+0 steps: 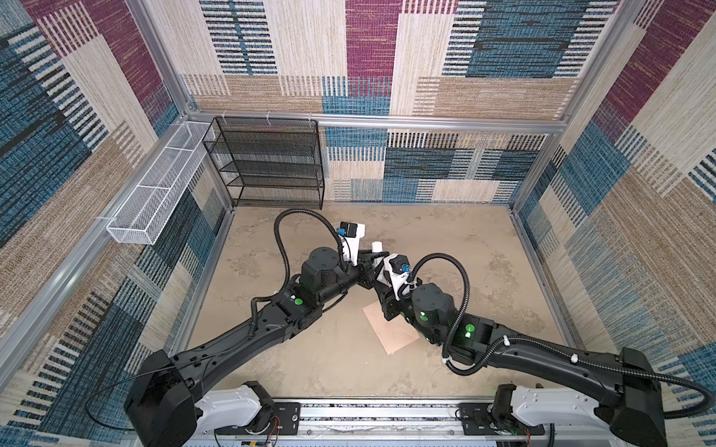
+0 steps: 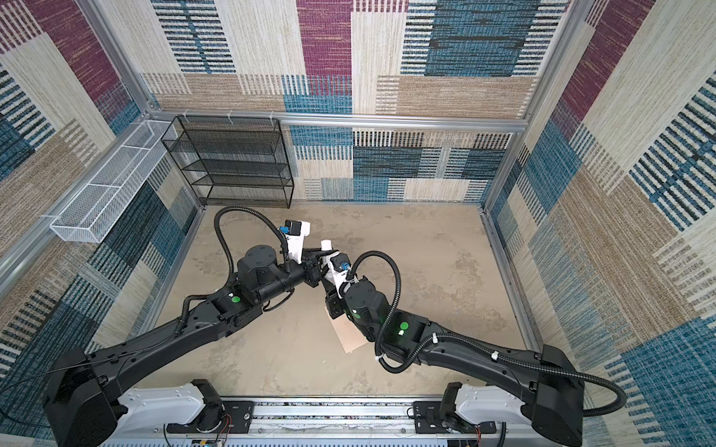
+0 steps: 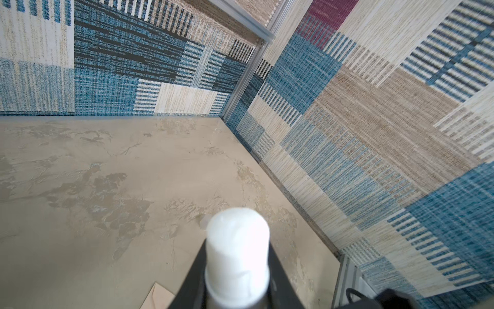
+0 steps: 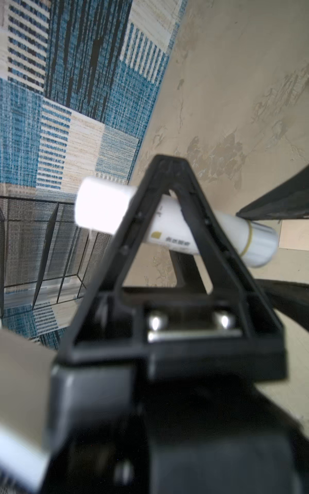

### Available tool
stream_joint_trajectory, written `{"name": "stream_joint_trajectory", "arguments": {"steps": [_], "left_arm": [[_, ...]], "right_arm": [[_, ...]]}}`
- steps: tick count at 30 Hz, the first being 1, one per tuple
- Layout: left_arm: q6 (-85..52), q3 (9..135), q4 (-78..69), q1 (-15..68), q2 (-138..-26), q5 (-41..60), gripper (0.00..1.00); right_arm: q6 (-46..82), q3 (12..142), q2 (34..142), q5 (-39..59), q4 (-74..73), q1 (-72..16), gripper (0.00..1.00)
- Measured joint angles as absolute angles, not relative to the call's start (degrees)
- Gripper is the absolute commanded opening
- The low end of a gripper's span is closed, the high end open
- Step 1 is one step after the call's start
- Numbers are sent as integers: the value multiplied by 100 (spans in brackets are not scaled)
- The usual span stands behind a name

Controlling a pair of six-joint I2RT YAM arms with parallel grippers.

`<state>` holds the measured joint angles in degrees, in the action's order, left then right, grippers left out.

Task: Place the letter into the envelope and seal it

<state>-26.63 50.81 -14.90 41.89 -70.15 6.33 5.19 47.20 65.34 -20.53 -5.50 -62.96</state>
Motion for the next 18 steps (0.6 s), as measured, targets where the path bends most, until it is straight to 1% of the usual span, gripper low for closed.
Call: {"name": "stream_joint_trajectory", "arguments": {"steps": [3,8,13,18], "left_arm": [[-2359,5218,-1061,4115,-6814,794,0],[-2025,5439,-897,3913,-6622,1549,0],[-2043,5408,-1079,3732,-6700,2679,0],[-2425,5146,-1774,3625,-6794,3653,0]], "right_arm": [[504,4377,6027,-1188,-893,-5972,55],[600,3741,5334,384,-1072,-4858,56],[698,3568,5275,2008,-1337,-4217,56],[1096,3376,5516,3336,-2088,-3841,56]]}}
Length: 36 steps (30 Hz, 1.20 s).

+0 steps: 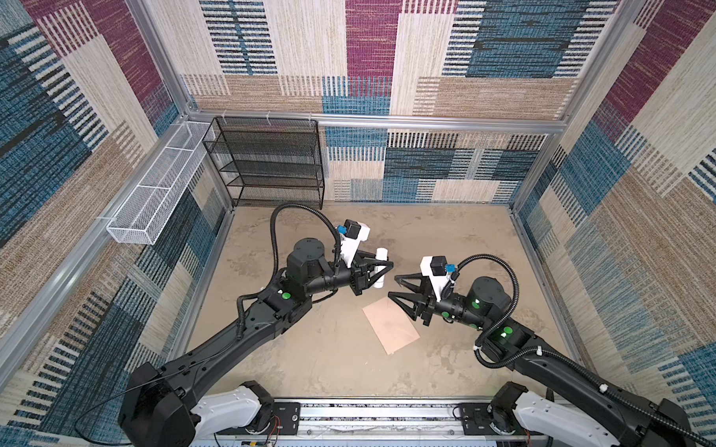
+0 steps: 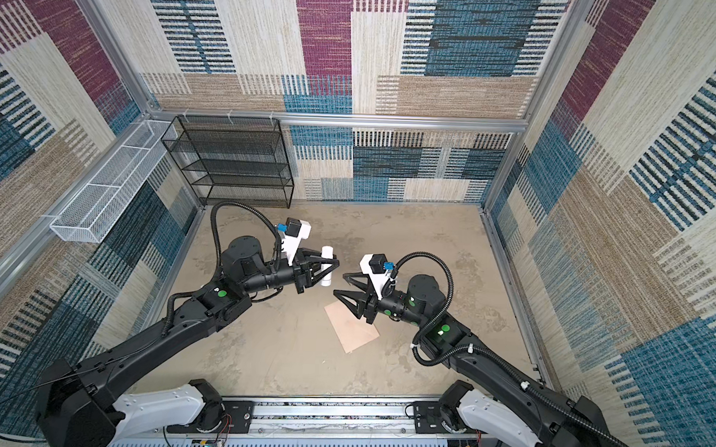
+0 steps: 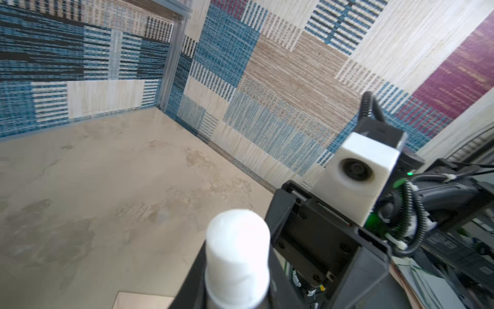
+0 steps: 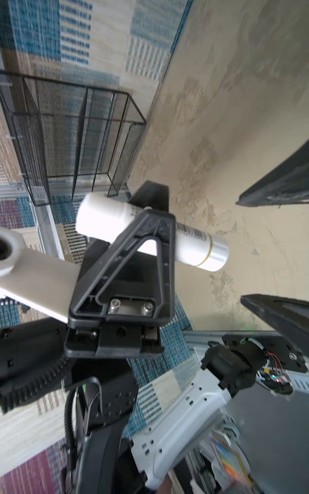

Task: Place the letter into the envelope and seal it

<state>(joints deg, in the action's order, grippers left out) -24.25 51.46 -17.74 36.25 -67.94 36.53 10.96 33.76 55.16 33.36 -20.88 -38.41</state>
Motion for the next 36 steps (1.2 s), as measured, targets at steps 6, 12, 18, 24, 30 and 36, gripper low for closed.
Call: {"name": "stream_joint_trajectory", "arguments": {"steps": [6,12,18,24,30,36], "left_arm": [[-3109,4928,-2851,3605,-7000,4307,0],[-3518,4906,-3559,3605,-7199,4593,0],[-3684,4901,-3872,3614,-7288,4718,0],[-3752,4899,-4051,3629,-7369,4825,0],[-3771,4901,-4119,3656,-7413,4858,0],[-3741,4901,-4119,3684,-7419,4851,0]], "right_arm": [[1656,3286,5876,4265,-2945,-3623,55],[2018,3291,6086,4676,-3474,-3577,48],[2182,3301,6143,4762,-3658,-3551,43],[2268,3361,6191,4803,-3662,-3548,38],[2309,3374,6224,4797,-3645,-3540,29],[2383,3380,6211,4790,-3588,-3540,24]]}}
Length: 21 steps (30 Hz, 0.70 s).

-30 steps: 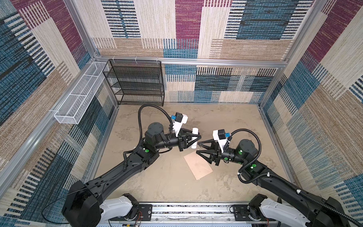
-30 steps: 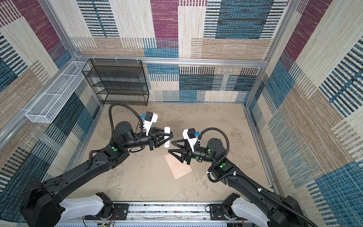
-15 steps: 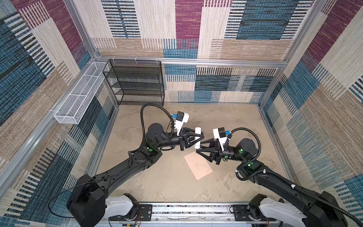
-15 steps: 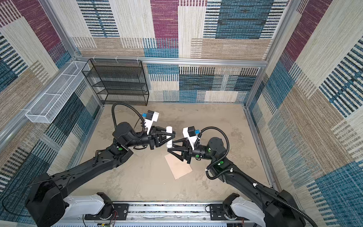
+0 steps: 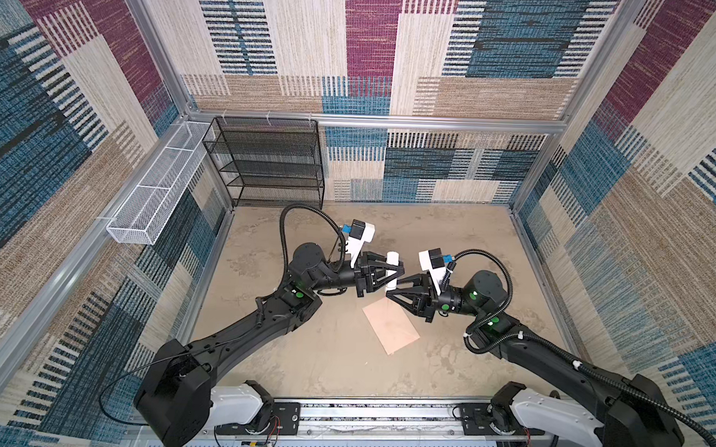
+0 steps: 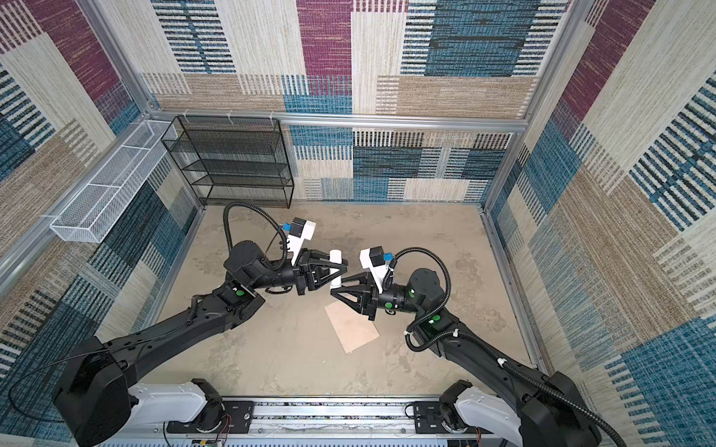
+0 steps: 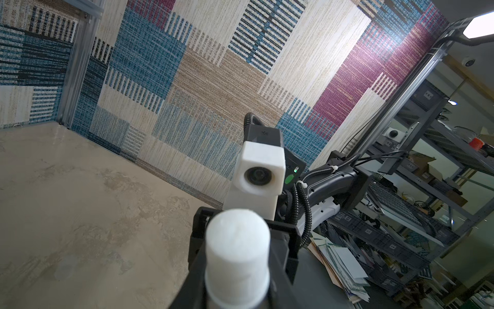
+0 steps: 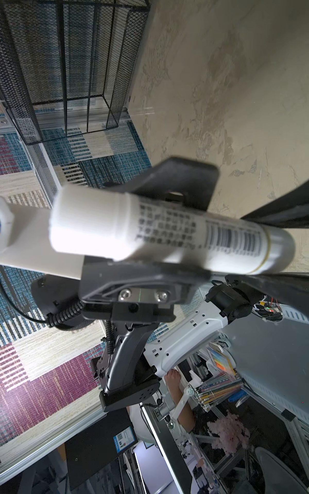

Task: Place the letter into the envelope and seal it

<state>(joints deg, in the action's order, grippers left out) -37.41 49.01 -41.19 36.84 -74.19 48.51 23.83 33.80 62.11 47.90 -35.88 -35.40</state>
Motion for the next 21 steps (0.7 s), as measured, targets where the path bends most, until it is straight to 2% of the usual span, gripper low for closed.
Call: {"name": "stream_joint_trajectory", "arguments": {"steps": [7,13,21], "left_arm": [[-3507,4831,-3852,3717,-7308,4571,0],[-3146,4742,-3343,3828,-7024,3889,0],[-3000,4615,-2965,4036,-6849,3035,0]], "right_arm": [[2464,3415,6069,4652,-3194,-3546,21],[2368,3588,5863,4307,-2401,-3564,19],[1920,3874,5494,3020,-1149,-4080,17]]}}
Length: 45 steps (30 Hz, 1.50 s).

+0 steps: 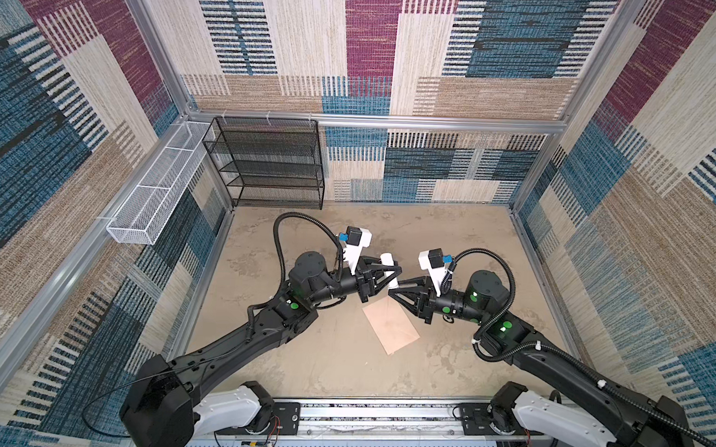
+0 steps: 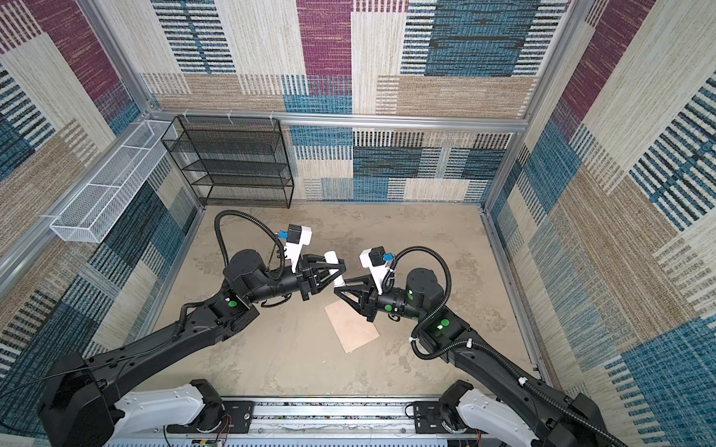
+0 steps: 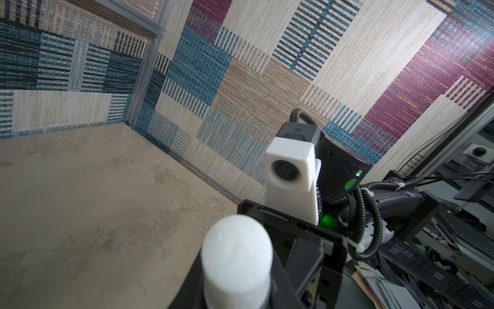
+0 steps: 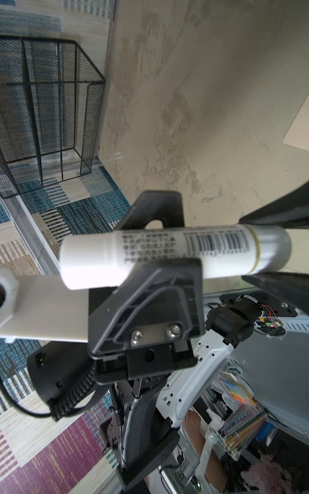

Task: Place the letter into the envelope and seal it

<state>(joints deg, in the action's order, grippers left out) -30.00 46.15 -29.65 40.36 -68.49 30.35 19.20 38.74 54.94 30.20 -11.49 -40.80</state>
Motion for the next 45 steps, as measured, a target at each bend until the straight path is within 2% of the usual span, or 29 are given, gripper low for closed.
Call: {"name": "stream_joint_trajectory", "arguments": {"steps": [8,24,29,33,36,41,45], "left_arm": [[-2987,4602,-2749,4143,-6873,2410,0],[-3275,4720,-2329,4399,-7048,943,0],[-3420,4753,-2331,4480,-7118,395,0],[-3474,4788,-2298,4515,-7166,200,0],[-3413,4803,-2156,4517,-7078,121,0],[-3229,4908,-1280,4357,-6947,-281,0],[-3133,5041,-963,4064,-6779,-73,0]], "right_arm": [[1234,4217,5529,786,-276,-5076,16],[746,4880,6340,-2296,301,-6285,18],[777,5245,6788,-3170,469,-6580,23],[790,5286,6886,-3382,486,-6630,29],[692,5210,6764,-3286,454,-6650,41],[333,4858,6193,-2392,-3,-6678,62],[274,4672,5804,-1573,-183,-6093,63]]}}
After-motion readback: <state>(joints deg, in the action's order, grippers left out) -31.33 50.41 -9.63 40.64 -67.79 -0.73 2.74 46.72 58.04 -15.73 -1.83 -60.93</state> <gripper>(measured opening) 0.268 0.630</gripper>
